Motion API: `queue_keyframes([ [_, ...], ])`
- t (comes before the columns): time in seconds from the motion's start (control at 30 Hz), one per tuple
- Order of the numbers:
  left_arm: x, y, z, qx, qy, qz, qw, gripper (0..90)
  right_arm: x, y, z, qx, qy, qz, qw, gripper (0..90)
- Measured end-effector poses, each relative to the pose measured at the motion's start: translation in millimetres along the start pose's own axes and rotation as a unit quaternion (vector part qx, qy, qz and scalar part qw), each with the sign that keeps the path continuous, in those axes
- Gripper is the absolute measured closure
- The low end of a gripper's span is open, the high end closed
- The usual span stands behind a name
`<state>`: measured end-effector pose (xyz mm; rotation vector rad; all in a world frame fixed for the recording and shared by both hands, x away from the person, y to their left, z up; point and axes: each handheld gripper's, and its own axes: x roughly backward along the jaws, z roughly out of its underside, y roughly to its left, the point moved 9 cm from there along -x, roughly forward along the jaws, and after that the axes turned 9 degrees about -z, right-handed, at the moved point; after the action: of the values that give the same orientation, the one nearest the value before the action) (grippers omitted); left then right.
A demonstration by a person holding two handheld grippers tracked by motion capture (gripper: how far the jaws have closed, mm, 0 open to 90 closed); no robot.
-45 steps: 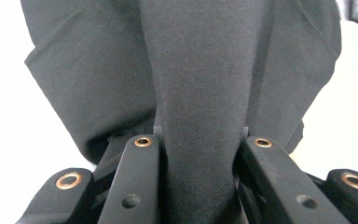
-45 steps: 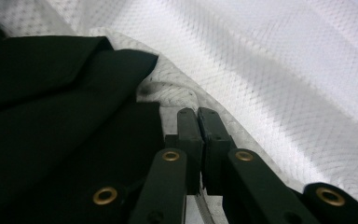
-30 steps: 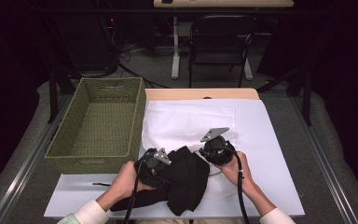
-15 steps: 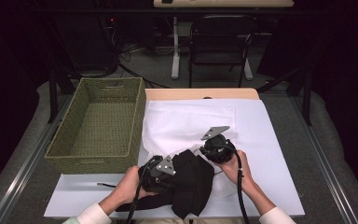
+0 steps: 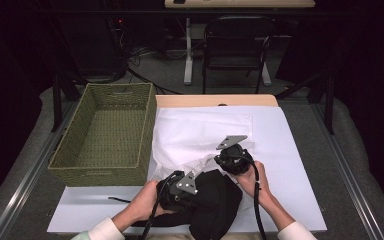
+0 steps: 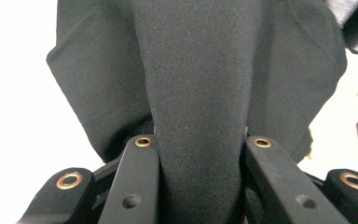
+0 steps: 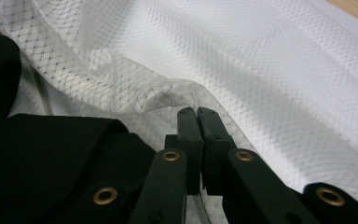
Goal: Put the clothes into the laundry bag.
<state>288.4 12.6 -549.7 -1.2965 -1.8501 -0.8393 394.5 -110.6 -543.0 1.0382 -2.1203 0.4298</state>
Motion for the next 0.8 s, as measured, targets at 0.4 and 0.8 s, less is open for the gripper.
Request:
queue_keyframes([
  [0.4,-1.3,43.3,9.5,0.142,0.025,-0.079,0.9864,75.3,17.0,4.8,-11.6,0.002,-0.032,-0.005,0.9995,88.4],
  [0.8,-15.0,52.8,17.3,0.165,0.028,-0.066,0.9836,58.2,15.2,7.6,-5.8,0.0,-0.019,-0.019,0.9996,88.4],
])
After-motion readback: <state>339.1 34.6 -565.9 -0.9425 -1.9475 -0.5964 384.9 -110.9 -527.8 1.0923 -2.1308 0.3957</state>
